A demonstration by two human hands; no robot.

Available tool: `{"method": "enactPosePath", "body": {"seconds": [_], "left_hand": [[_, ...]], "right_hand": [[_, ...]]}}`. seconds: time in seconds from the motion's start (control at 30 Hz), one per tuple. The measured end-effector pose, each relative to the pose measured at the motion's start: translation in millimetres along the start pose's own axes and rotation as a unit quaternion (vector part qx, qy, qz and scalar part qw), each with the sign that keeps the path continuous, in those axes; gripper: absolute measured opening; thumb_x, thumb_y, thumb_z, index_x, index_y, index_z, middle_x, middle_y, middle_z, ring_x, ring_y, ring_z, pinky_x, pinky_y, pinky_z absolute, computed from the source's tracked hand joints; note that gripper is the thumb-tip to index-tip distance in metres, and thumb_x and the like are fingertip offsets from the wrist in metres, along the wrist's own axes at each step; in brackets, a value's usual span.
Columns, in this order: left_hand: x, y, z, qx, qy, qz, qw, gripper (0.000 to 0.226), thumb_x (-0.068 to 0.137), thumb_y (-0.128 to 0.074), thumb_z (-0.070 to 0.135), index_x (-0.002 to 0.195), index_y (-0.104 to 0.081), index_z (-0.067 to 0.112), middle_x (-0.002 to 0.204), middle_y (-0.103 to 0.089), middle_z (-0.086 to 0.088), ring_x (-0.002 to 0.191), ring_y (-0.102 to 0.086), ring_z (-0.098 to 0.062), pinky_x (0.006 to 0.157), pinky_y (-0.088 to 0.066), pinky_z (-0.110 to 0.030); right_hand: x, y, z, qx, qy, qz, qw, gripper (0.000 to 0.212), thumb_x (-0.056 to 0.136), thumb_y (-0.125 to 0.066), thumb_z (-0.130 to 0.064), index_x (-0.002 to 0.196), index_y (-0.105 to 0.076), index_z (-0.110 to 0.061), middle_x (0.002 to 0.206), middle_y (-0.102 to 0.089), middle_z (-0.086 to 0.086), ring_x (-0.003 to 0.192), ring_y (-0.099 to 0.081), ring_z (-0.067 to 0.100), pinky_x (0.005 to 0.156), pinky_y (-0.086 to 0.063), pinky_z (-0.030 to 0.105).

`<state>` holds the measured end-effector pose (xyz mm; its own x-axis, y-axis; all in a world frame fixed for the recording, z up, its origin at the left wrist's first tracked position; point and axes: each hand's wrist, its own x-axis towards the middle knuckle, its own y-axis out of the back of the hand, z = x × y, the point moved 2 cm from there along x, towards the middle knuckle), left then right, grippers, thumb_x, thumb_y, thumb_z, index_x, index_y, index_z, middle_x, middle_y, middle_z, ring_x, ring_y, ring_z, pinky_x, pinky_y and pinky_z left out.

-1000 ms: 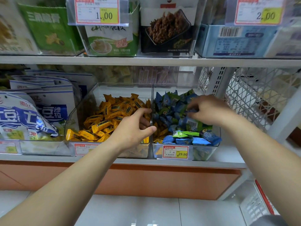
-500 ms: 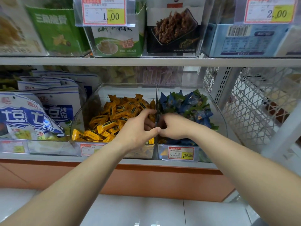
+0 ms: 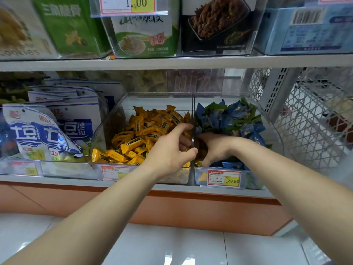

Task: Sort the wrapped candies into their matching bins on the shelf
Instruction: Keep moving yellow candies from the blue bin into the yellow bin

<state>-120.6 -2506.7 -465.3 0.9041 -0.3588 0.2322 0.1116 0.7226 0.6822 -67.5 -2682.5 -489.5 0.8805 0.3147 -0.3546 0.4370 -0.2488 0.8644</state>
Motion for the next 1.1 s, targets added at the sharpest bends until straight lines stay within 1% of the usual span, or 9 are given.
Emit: {"method": "enactPosePath", "body": {"seconds": [0.1, 0.23, 0.33, 0.53, 0.63, 0.7, 0.8, 0.97, 1.1], "left_hand": [[-2, 0, 1, -0.004, 0.004, -0.001, 1.000, 0.062, 0.087, -0.071, 0.035, 0.142, -0.041, 0.037, 0.102, -0.062, 0.015, 0.095, -0.062, -0.004, 0.084, -0.057, -0.031], [-2, 0, -1, -0.004, 0.002, 0.002, 1.000, 0.062, 0.087, -0.071, 0.035, 0.141, -0.041, 0.039, 0.099, -0.062, 0.016, 0.094, -0.061, -0.003, 0.083, -0.056, -0.029], [-2, -1, -3, -0.010, 0.003, -0.001, 1.000, 0.062, 0.086, -0.071, 0.035, 0.141, -0.042, 0.039, 0.099, -0.062, 0.015, 0.094, -0.061, -0.003, 0.083, -0.055, -0.028], [-2, -1, -4, -0.007, 0.003, -0.002, 1.000, 0.062, 0.086, -0.070, 0.037, 0.141, -0.041, 0.040, 0.100, -0.062, 0.016, 0.095, -0.061, -0.003, 0.083, -0.055, -0.030], [-2, -1, -2, -0.003, 0.003, 0.000, 1.000, 0.062, 0.086, -0.070, 0.037, 0.141, -0.041, 0.040, 0.100, -0.062, 0.017, 0.095, -0.061, -0.002, 0.083, -0.056, -0.030], [-2, -1, -1, -0.005, 0.005, 0.003, 1.000, 0.062, 0.086, -0.071, 0.035, 0.140, -0.043, 0.039, 0.099, -0.062, 0.016, 0.094, -0.061, -0.002, 0.083, -0.056, -0.031], [-2, 0, 0, -0.016, 0.014, 0.004, 1.000, 0.061, 0.085, -0.072, 0.033, 0.140, -0.045, 0.037, 0.098, -0.063, 0.015, 0.093, -0.061, -0.004, 0.084, -0.055, -0.033], [0, 0, -1, -0.021, 0.021, 0.001, 1.000, 0.061, 0.084, -0.074, 0.033, 0.139, -0.046, 0.038, 0.098, -0.064, 0.014, 0.093, -0.062, -0.003, 0.079, -0.053, -0.023], [0, 1, -1, -0.032, 0.030, 0.010, 0.999, 0.060, 0.082, -0.075, 0.032, 0.135, -0.049, 0.038, 0.096, -0.066, 0.012, 0.091, -0.063, -0.004, 0.080, -0.055, -0.024]], "right_hand": [[5, -8, 3, -0.013, -0.021, 0.027, 0.999, 0.110, 0.057, -0.087, -0.042, 0.147, -0.027, -0.023, 0.142, -0.045, 0.005, 0.120, -0.050, 0.024, 0.097, -0.049, 0.038], [9, -11, 10, -0.028, -0.019, 0.012, 0.999, 0.126, 0.058, -0.088, -0.050, 0.155, -0.012, -0.025, 0.153, -0.030, 0.006, 0.134, -0.040, 0.027, 0.106, -0.042, 0.040], [11, -13, 9, 0.001, -0.002, -0.018, 1.000, 0.127, 0.057, -0.090, -0.050, 0.156, -0.014, -0.023, 0.154, -0.038, 0.003, 0.134, -0.043, 0.023, 0.108, -0.042, 0.039], [8, -14, 5, -0.002, 0.022, 0.028, 0.999, 0.089, 0.061, -0.087, -0.043, 0.135, -0.043, -0.022, 0.120, -0.058, -0.003, 0.105, -0.057, 0.018, 0.091, -0.053, 0.034], [9, -15, 4, -0.005, 0.016, 0.011, 1.000, 0.069, 0.062, -0.085, -0.045, 0.120, -0.055, -0.021, 0.106, -0.065, -0.001, 0.094, -0.062, 0.019, 0.085, -0.056, 0.037], [8, -16, 3, -0.002, 0.015, 0.005, 1.000, 0.050, 0.067, -0.082, -0.042, 0.107, -0.059, -0.021, 0.094, -0.065, -0.003, 0.085, -0.062, 0.017, 0.075, -0.056, 0.033], [8, -14, 3, 0.032, 0.009, 0.056, 0.998, 0.031, 0.073, -0.077, -0.037, 0.094, -0.061, -0.021, 0.085, -0.064, -0.001, 0.077, -0.062, 0.017, 0.062, -0.053, 0.031], [0, -4, 5, 0.106, 0.010, 0.109, 0.988, 0.026, 0.069, -0.079, -0.028, 0.093, -0.069, -0.022, 0.084, -0.071, -0.002, 0.075, -0.068, 0.016, 0.059, -0.055, 0.028], [-8, 12, 8, 0.237, 0.021, 0.141, 0.961, 0.026, 0.067, -0.086, -0.028, 0.089, -0.074, -0.024, 0.081, -0.075, -0.008, 0.079, -0.070, 0.009, 0.070, -0.055, 0.023]]}}
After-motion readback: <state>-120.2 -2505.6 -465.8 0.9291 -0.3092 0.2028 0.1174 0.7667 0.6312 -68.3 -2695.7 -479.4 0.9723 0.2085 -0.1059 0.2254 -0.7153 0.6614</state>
